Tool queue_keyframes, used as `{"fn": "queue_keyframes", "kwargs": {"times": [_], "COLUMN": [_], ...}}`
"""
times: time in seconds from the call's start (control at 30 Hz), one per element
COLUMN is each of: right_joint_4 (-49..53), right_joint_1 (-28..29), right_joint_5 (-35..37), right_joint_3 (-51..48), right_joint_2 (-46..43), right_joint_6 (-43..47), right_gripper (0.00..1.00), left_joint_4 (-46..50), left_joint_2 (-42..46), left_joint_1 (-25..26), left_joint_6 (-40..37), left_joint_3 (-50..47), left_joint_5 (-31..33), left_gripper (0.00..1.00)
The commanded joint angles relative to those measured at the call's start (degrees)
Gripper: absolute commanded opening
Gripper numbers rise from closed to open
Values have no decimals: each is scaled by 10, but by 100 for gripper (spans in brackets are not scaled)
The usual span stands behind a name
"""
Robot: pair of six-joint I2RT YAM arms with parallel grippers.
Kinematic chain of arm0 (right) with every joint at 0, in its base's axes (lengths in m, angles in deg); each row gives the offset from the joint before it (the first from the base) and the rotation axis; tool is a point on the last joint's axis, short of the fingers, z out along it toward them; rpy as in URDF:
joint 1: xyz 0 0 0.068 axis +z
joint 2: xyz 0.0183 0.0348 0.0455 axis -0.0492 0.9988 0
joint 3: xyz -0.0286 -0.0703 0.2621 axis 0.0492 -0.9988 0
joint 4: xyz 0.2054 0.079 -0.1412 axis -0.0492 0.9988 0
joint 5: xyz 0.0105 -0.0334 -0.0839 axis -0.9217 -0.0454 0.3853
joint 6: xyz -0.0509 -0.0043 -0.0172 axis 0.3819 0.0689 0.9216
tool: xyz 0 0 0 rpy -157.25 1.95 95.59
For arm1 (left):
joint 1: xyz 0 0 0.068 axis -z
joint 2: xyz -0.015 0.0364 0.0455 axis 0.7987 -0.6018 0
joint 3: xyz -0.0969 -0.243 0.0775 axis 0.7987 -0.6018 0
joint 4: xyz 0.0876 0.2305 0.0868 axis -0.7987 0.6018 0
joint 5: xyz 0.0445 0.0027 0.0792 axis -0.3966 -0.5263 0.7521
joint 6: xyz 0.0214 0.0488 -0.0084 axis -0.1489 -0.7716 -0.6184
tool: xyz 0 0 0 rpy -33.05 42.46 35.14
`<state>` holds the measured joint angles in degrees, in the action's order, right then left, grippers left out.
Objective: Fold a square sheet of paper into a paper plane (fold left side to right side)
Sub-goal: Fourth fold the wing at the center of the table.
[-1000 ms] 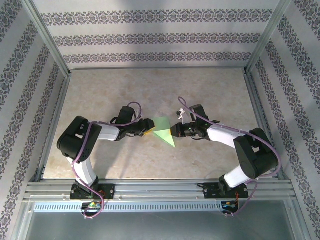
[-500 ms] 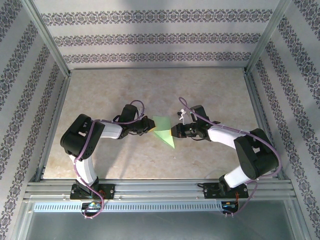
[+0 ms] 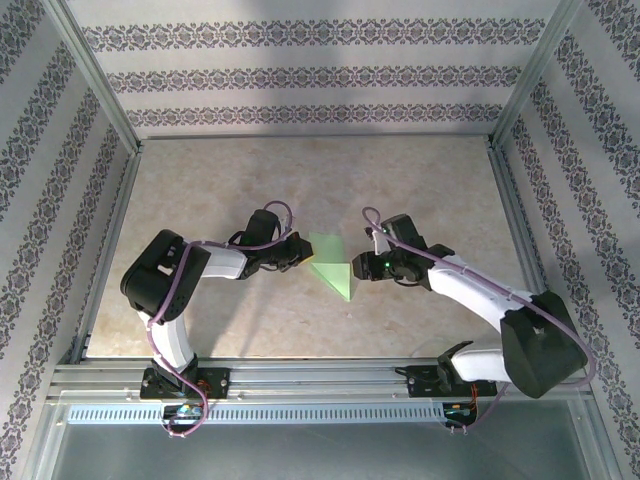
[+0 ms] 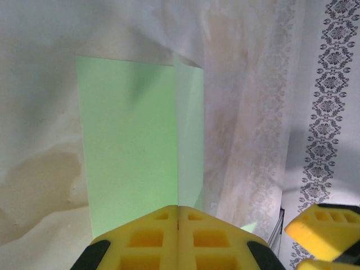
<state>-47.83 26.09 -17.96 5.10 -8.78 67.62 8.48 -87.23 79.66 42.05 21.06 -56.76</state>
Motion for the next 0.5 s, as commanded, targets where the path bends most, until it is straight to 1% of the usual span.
{"fn": "queue_keyframes", "kwargs": {"times": [0.0,0.17,0.3,0.37,0.47], "right_joint_4": [60,94,99,103,104], "right_joint_1": [42,133,205,231,252], "right_joint_5": [103,206,271,295,317], "right_joint_3": [18,44,70,87,112], "right_joint_2": [-20,-17,14,40,78], "right_joint_6": [5,-25,-41,-47,-57], "right_gripper": [42,48,53,56,58], "left_joint_4": [8,14,33,35,29], "left_joint_2": [25,36,45,46,45], "left_joint_1": [11,21,21,22,22], "left_joint_6": [9,18,15,15,24], "left_joint_3": [12,15,16,15,11], "left_joint_5": [34,60,73,74,74], "left_gripper": [2,2,2,2,2]}}
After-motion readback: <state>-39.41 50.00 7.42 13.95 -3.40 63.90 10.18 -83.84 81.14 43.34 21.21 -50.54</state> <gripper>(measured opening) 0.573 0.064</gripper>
